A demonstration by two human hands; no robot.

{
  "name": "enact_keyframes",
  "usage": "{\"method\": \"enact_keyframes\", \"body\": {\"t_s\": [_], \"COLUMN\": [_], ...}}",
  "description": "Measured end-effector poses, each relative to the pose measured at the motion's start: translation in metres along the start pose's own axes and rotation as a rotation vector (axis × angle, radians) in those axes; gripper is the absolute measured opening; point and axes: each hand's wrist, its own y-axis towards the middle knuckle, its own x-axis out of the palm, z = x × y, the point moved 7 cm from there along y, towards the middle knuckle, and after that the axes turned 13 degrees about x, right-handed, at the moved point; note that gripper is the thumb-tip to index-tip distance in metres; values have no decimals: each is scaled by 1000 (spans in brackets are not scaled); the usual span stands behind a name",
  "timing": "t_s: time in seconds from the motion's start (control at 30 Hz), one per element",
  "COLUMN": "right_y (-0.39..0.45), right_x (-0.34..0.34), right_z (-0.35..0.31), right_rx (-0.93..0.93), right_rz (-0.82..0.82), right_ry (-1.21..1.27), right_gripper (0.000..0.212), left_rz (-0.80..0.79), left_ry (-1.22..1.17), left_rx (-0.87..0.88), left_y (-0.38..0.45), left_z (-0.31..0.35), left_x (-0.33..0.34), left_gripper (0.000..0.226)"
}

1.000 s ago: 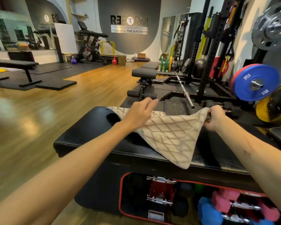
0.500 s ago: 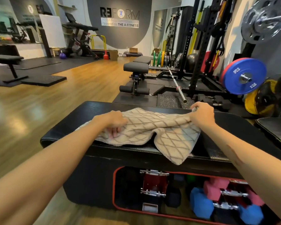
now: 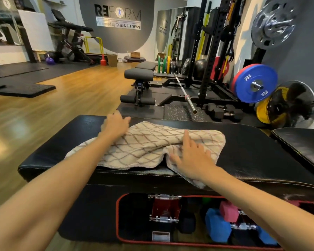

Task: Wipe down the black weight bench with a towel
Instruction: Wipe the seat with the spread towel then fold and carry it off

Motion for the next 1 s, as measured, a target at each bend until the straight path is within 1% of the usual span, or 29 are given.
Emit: {"method": "enact_keyframes", "body": {"t_s": [0.03, 0.07, 0.1, 0.13, 0.17, 0.2, 0.23, 0.27, 0.3, 0.37, 0.43, 0.5, 0.57, 0.63, 0.7, 0.77, 0.8, 0.83, 0.87, 0.9, 0.97, 1.0], "right_y": [-4, -3, -1, 4, 9, 14, 18, 21, 21, 20, 23, 25, 25, 25, 25, 24, 23, 27, 33, 41, 60, 65], "right_x": [4, 9, 12, 13, 12, 9, 6, 3, 2, 1, 4, 5, 4, 3, 3, -5, -13, -19, -26, -35, -54, -59], "right_z": [5, 12, 18, 22, 27, 31, 35, 37, 40, 47, 52, 51, 46, 44, 44, 41, 36, 30, 22, 12, -6, -12], "right_rx": [13, 15, 5, -4, -17, -34, -56, -81, -102, -109, -111, -120, -167, -180, -165, -148, -148, -144, -135, -132, -79, -61], "right_rz": [-27, -62, -104, -151, -186, -207, -239, -277, -314, -392, -452, -470, -467, -471, -486, -514, -523, -523, -492, -403, -99, 57], "right_ry": [-6, 7, 34, 62, 82, 91, 87, 74, 69, 118, 164, 164, 66, -67, -151, -201, -238, -265, -268, -232, -60, 22], "right_gripper": [98, 106, 113, 122, 134, 145, 149, 145, 137, 124, 124, 124, 112, 97, 95, 97, 95, 87, 75, 64, 53, 47], "left_rz": [-29, -112, -218, -332, -451, -568, -633, -628, -583, -443, -376, -344, -294, -228, -160, -46, 8, 32, 21, -21, -120, -177], "left_ry": [5, -35, -134, -264, -367, -421, -462, -500, -576, -758, -920, -1025, -1053, -1074, -1091, -1176, -1249, -1303, -1316, -1267, -1039, -885], "left_rx": [-71, -143, -211, -259, -281, -284, -288, -301, -317, -344, -365, -367, -362, -342, -333, -347, -354, -360, -369, -374, -348, -299], "left_y": [5, 8, 7, 2, -6, -11, -16, -16, -14, -7, -4, -2, -1, -2, -1, 7, 12, 15, 15, 12, 5, 4], "left_z": [-7, -12, -12, -9, -1, 7, 12, 11, 9, 1, -4, -9, -12, -6, 1, 1, 1, -1, -1, 0, 2, 2], "left_x": [-8, -10, -8, -3, 2, 8, 13, 15, 16, 11, 3, -4, -11, -17, -21, -27, -30, -31, -29, -26, -16, -11], "left_gripper": [58, 62, 66, 64, 54, 43, 36, 35, 35, 32, 28, 32, 32, 22, 18, 10, 11, 19, 26, 31, 36, 33]}}
